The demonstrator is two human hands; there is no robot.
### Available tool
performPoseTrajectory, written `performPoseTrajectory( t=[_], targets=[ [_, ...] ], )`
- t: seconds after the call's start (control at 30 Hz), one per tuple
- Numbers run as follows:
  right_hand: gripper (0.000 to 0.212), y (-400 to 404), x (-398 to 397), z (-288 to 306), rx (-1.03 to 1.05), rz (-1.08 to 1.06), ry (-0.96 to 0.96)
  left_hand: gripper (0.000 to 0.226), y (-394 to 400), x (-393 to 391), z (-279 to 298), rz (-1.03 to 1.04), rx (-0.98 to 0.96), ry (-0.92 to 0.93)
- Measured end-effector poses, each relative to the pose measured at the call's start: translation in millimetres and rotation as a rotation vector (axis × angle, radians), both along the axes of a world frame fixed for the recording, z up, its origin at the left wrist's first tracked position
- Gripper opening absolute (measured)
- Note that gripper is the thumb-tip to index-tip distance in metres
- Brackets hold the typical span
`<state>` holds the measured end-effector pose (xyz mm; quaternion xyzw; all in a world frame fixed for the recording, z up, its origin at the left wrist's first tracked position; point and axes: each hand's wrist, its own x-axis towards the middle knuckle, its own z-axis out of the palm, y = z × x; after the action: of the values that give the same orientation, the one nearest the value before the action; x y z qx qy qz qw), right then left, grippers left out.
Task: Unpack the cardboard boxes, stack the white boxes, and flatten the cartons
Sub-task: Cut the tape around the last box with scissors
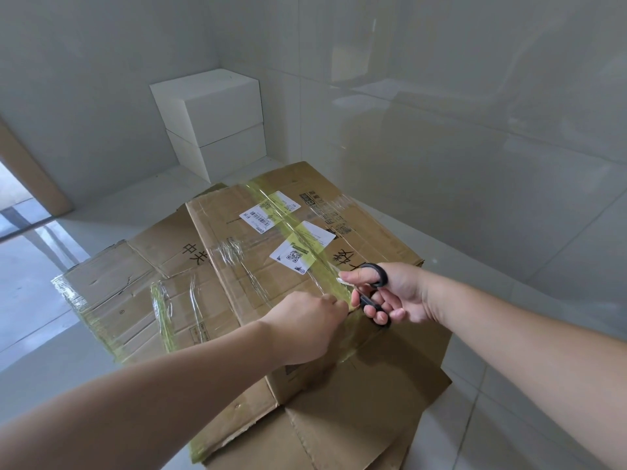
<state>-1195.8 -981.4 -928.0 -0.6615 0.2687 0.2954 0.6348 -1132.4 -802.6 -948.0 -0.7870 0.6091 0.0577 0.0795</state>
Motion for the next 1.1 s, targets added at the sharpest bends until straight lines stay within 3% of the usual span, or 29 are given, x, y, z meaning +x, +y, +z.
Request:
performPoseTrajectory(
  t=[0.2,0.37,0.47,0.6,0.73,0.83,0.93,1.03,1.1],
  targets=[
    [0.066,0.4,1.7,-4.3,-0.061,-0.015,-0.028,0.013,-2.5,-3.3,0.1,-0.01,-0.003,0.01],
    [0.055,-0.7,-1.5,-10.8,-0.116,-0.007,-0.077,0.018,-3.4,-7.0,-0.7,-0.008,0.001,0.017],
    [0.061,-8.4,-4.0,-6.9,-0.061,0.06,-0.052,0.014,-4.3,-11.4,2.5,-0.013,-0.016,0.047],
    [0.07,-30.2,-0.9,13.0,0.13,0.21,0.122,0.005,-9.9,-31.3,3.9,-0.044,-0.034,0.115],
    [0.064,-45.5,8.3,27.9,0.133,0.257,0.148,0.017,-19.5,-33.3,3.9,-0.027,-0.072,0.228],
    [0.06,-50.3,16.9,31.4,0.117,0.228,0.129,0.036,-17.8,-2.5,28.9,0.068,-0.153,0.262],
    [0.06,-54.8,24.1,35.1,0.123,0.215,0.093,0.028,-16.7,34.1,65.1,0.155,-0.385,0.175],
    [0.05,-53.0,25.2,39.8,0.098,0.154,0.062,0.043,-31.3,44.3,95.9,0.094,-0.49,0.342],
    [0.037,-50.6,23.1,39.7,0.04,0.098,0.007,0.032,-47.0,42.1,106.1,0.061,-0.447,0.398]
  ],
)
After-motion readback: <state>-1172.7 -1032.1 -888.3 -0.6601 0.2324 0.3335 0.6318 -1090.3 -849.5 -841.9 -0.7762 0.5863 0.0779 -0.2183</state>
